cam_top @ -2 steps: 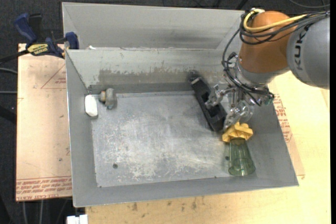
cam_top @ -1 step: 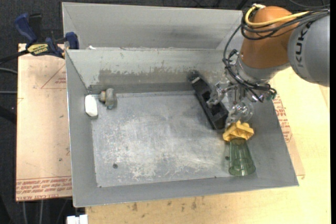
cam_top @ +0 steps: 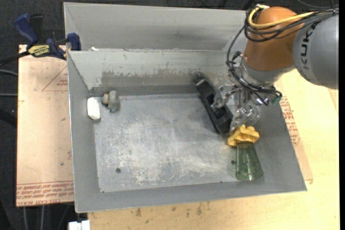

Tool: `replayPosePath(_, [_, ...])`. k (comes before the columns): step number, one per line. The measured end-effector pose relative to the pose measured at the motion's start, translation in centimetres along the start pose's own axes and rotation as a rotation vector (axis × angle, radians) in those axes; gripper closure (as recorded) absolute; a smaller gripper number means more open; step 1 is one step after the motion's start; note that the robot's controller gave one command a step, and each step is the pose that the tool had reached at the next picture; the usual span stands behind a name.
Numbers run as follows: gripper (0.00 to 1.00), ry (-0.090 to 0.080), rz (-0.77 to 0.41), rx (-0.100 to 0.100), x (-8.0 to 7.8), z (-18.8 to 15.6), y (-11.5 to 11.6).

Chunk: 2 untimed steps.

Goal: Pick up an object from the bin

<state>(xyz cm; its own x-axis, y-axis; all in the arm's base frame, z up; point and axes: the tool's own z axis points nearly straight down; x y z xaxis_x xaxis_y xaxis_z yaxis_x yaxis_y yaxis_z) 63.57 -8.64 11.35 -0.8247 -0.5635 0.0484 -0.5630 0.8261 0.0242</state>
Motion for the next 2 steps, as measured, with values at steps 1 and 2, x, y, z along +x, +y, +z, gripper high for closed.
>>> replayPosePath(1, [1.00, -0.003, -0.023, -0.002, 0.32, -0.99, 0.41])
replayPosePath(2, [1.00, 0.004, -0.052, -0.006, 0.26, -0.83, 0.03])
